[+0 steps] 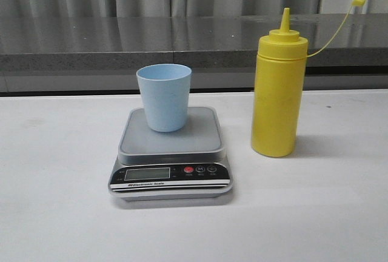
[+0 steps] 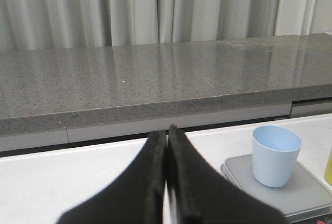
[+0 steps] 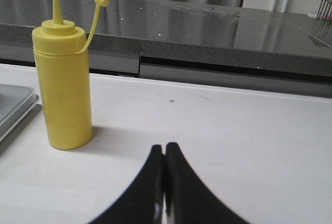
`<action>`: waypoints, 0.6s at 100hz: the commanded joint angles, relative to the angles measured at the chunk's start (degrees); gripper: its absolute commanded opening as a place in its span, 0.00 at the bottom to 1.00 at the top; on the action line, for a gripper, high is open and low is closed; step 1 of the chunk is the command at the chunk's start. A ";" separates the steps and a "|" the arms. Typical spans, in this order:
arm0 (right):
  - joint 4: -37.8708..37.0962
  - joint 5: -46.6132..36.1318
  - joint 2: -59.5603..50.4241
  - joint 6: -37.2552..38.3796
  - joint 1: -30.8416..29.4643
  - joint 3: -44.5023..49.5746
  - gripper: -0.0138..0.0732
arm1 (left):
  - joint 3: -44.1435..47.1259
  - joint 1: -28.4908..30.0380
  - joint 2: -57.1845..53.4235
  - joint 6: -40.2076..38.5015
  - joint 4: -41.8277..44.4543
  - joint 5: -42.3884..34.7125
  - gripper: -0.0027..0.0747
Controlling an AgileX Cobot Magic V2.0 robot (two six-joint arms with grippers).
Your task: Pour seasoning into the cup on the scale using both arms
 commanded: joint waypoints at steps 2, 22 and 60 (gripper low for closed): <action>-0.76 -4.30 -1.02 -0.02 -0.31 -1.27 0.08 | -1.57 0.07 0.68 0.05 -0.19 -4.43 0.01; -0.76 -4.30 -1.02 -0.02 -0.31 -1.27 0.08 | -1.57 0.07 0.68 0.05 -0.19 -4.43 0.01; -0.76 -4.30 -1.02 -0.02 -0.31 -1.27 0.08 | 0.64 0.07 0.68 0.05 8.31 -7.38 0.01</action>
